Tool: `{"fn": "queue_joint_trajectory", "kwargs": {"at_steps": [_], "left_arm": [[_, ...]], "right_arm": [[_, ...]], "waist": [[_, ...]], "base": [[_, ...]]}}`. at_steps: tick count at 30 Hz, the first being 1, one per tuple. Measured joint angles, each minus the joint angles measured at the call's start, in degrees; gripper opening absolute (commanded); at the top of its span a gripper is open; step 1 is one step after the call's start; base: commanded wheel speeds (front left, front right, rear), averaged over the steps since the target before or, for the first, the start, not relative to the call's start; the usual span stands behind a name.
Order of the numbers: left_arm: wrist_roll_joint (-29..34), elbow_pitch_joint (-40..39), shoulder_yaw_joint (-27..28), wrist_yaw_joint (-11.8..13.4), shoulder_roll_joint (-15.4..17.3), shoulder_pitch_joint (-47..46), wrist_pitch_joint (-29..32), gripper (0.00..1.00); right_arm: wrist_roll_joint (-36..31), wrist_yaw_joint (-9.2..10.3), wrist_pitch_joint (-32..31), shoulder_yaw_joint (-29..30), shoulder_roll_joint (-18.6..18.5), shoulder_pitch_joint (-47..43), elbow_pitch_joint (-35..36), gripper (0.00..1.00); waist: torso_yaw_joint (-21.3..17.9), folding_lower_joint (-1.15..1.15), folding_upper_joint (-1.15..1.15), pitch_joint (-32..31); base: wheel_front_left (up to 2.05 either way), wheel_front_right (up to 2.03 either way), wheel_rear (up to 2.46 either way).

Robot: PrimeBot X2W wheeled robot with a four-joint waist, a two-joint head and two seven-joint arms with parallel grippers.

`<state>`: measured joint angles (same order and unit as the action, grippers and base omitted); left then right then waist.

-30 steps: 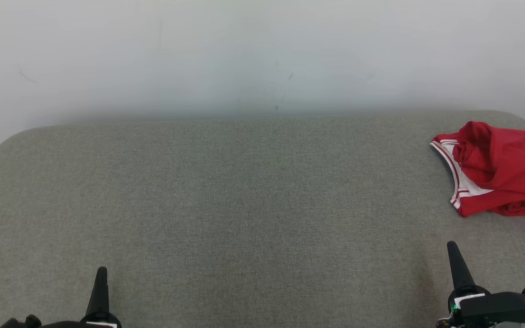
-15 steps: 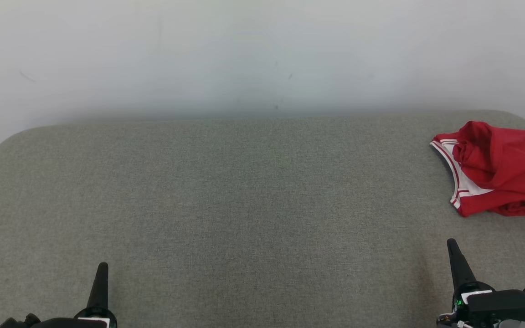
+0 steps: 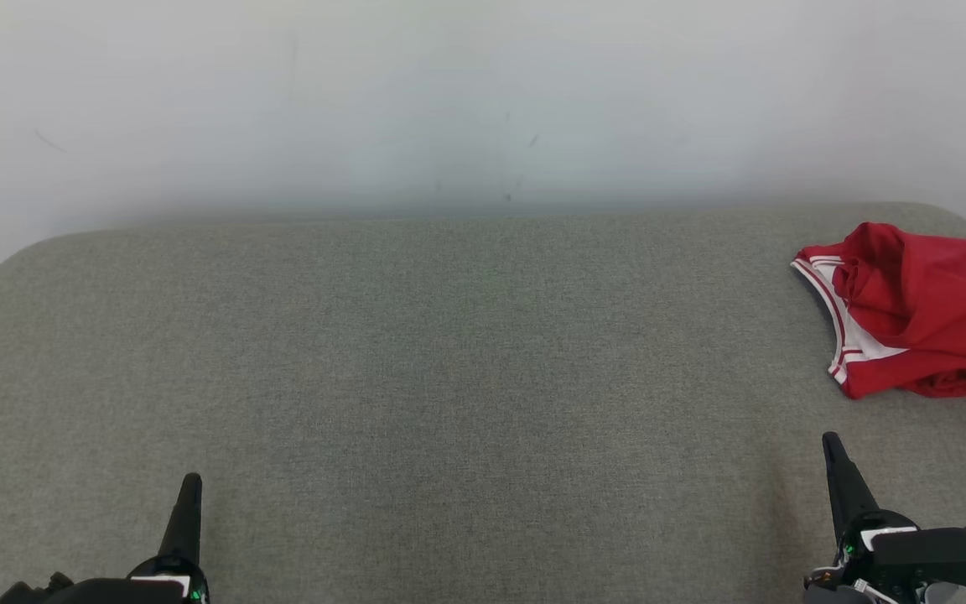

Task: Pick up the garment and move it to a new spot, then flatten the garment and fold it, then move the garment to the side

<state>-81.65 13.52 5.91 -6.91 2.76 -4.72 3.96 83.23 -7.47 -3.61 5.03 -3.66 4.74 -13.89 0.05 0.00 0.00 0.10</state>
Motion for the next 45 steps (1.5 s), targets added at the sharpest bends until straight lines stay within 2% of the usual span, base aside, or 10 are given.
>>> {"fn": "queue_joint_trajectory", "kwargs": {"at_steps": [25, 45], "left_arm": [[-10.6, 0.5, 0.6, -0.5, 0.0, -1.2, 2.7, 0.00], [-10.6, 0.6, 0.6, -0.5, 0.0, -1.3, 2.7, 0.00]], "right_arm": [[9.3, 0.00, -2.9, 1.3, 0.6, 1.2, -0.1, 0.00], [9.3, 0.00, -2.9, 1.4, 0.6, 1.2, -0.1, 0.00]], "waist": [[-0.1, 0.00, 0.00, 0.1], [-0.1, 0.00, 0.00, 0.1]], "base": [[0.00, 0.00, 0.00], [0.00, 0.00, 0.00]]}}
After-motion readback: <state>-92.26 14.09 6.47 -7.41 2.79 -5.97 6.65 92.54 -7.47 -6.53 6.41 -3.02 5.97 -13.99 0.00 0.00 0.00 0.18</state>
